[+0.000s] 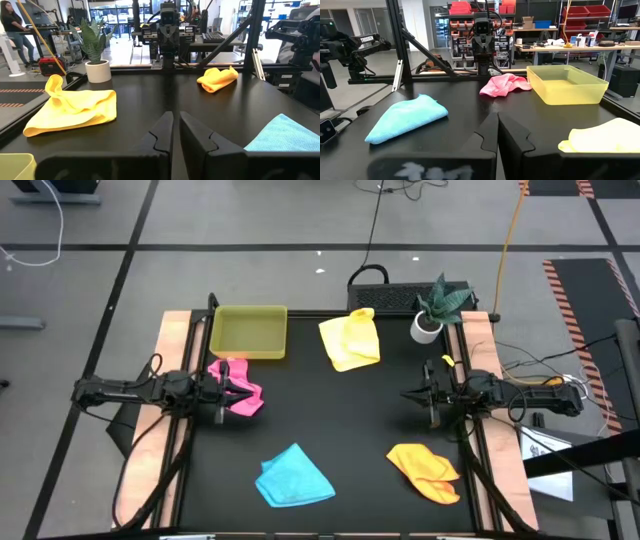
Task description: Fold microfiber towels
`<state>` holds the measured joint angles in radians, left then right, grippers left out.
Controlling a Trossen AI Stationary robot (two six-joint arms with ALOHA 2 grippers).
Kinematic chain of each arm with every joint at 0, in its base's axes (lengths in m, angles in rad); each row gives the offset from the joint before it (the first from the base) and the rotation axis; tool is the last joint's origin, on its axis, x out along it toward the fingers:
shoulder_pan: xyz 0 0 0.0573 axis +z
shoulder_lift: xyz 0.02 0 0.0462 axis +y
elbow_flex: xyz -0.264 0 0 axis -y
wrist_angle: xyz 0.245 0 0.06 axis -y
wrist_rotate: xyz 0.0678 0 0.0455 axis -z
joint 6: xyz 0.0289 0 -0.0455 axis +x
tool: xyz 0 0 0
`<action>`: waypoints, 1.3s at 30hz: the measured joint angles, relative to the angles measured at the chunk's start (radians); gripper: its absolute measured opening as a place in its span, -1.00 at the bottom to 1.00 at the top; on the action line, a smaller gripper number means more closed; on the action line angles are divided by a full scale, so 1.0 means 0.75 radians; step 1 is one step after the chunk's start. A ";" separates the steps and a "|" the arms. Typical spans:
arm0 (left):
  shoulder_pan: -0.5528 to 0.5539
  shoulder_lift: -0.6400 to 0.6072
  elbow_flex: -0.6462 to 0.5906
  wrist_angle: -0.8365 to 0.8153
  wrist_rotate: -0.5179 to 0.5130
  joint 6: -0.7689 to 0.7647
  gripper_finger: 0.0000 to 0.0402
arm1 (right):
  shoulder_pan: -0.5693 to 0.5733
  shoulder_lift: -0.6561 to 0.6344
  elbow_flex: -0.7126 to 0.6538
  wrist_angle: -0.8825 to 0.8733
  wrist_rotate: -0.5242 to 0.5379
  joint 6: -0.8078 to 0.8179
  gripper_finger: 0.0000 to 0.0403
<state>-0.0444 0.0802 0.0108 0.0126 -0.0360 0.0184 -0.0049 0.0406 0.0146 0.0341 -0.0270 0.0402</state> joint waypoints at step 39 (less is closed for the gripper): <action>0.000 0.000 -0.001 0.018 -0.003 0.000 -0.85 | 0.000 0.305 0.022 0.672 0.109 0.139 -1.00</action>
<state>-0.0444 0.0802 0.0100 0.0258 -0.0383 0.0185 -0.0048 0.2697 0.0308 0.5379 0.0549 0.1446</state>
